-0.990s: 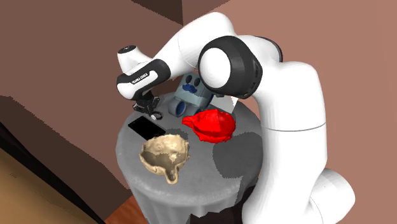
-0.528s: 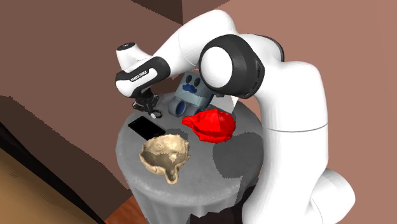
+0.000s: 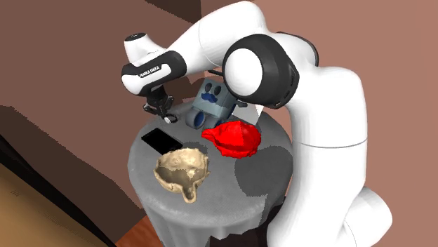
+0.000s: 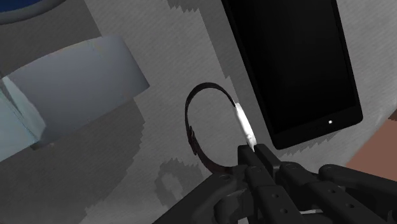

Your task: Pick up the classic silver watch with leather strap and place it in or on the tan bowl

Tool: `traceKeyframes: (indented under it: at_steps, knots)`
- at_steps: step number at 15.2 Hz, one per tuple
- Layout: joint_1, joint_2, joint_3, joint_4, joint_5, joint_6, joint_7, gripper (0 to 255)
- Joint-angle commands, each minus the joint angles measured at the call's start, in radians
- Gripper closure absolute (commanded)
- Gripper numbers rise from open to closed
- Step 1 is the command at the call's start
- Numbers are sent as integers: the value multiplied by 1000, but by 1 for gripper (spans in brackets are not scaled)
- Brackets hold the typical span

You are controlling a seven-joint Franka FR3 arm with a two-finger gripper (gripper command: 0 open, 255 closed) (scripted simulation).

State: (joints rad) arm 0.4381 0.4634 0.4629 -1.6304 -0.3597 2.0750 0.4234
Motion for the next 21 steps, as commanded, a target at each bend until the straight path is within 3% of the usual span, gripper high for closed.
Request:
traceKeyframes:
  at_steps: [1,21]
  knots:
    - [-2,-13,4,6,8,-18,-5,255]
    - [5,-68,26,198,54,-254,-59,255]
